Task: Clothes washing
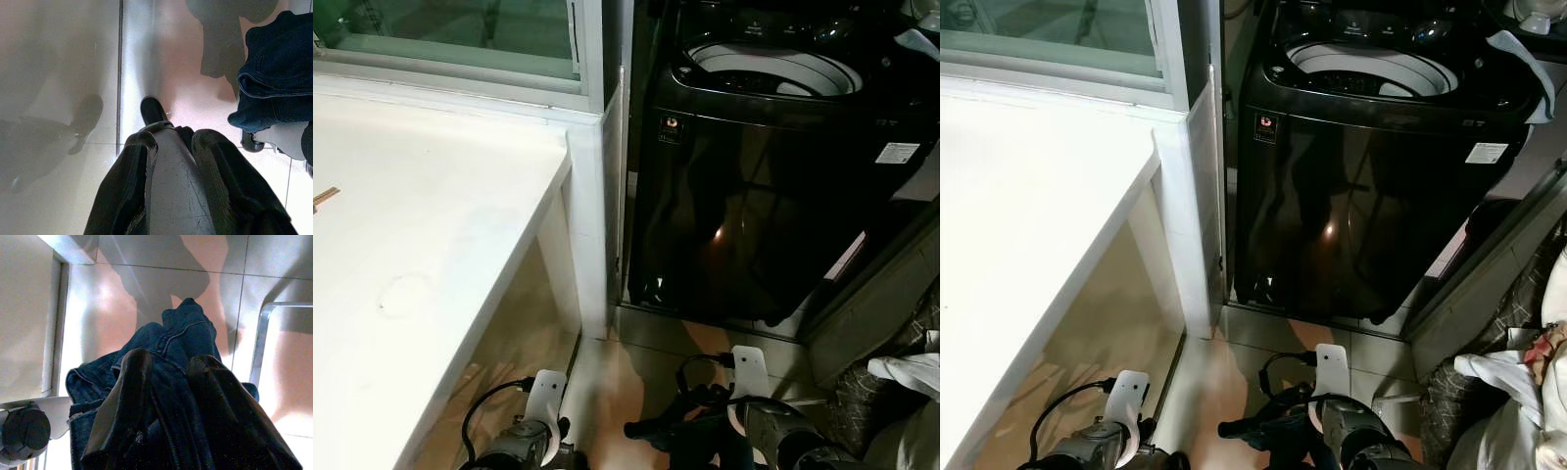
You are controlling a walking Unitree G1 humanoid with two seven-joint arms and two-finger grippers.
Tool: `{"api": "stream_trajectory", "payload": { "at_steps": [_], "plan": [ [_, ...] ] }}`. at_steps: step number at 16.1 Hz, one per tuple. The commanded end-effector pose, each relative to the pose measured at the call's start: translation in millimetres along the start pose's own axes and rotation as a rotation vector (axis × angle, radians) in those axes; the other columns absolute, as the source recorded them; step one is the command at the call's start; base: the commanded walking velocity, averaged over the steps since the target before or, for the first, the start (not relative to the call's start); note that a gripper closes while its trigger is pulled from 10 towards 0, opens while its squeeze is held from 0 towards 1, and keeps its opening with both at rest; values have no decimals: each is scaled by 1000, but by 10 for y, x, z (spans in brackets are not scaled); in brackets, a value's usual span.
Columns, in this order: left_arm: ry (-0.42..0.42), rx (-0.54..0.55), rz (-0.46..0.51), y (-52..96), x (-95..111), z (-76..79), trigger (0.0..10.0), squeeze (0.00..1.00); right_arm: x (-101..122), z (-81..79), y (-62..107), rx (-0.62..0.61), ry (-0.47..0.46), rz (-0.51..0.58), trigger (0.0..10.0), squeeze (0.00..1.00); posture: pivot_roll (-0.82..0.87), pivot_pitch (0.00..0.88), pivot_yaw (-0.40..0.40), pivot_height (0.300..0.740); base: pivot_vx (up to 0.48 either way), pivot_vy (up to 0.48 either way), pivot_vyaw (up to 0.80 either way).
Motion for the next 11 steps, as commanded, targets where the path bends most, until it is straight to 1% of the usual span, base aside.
{"api": "stream_trajectory", "payload": {
  "at_steps": [1,8,11],
  "plan": [
    [-4,-2,-9,-1,-27,8,10000,0,29,-5,-1,3,11,0,10000,0,-10,15,-22,740,0,0,0],
    [-15,-6,-10,-3,-31,28,10000,0,14,-8,-1,3,19,-4,10000,0,-9,18,-24,740,0,0,0],
    [-25,-7,-12,-2,-42,28,10000,0,7,42,5,-1,41,-5,10000,0,-9,18,-24,740,0,0,0]
  ]
}}
Point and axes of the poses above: a point about 5 cm out from each wrist's last joint towards the gripper, its own y axis pointing back from the gripper into the wrist, its own x axis along the axis of the wrist's last joint, z = x × y, the point moved 1 cm from there along -y, pointing out of the wrist towards the gripper, and after that the axes turned 2 degrees about y, right-handed, at the moved point
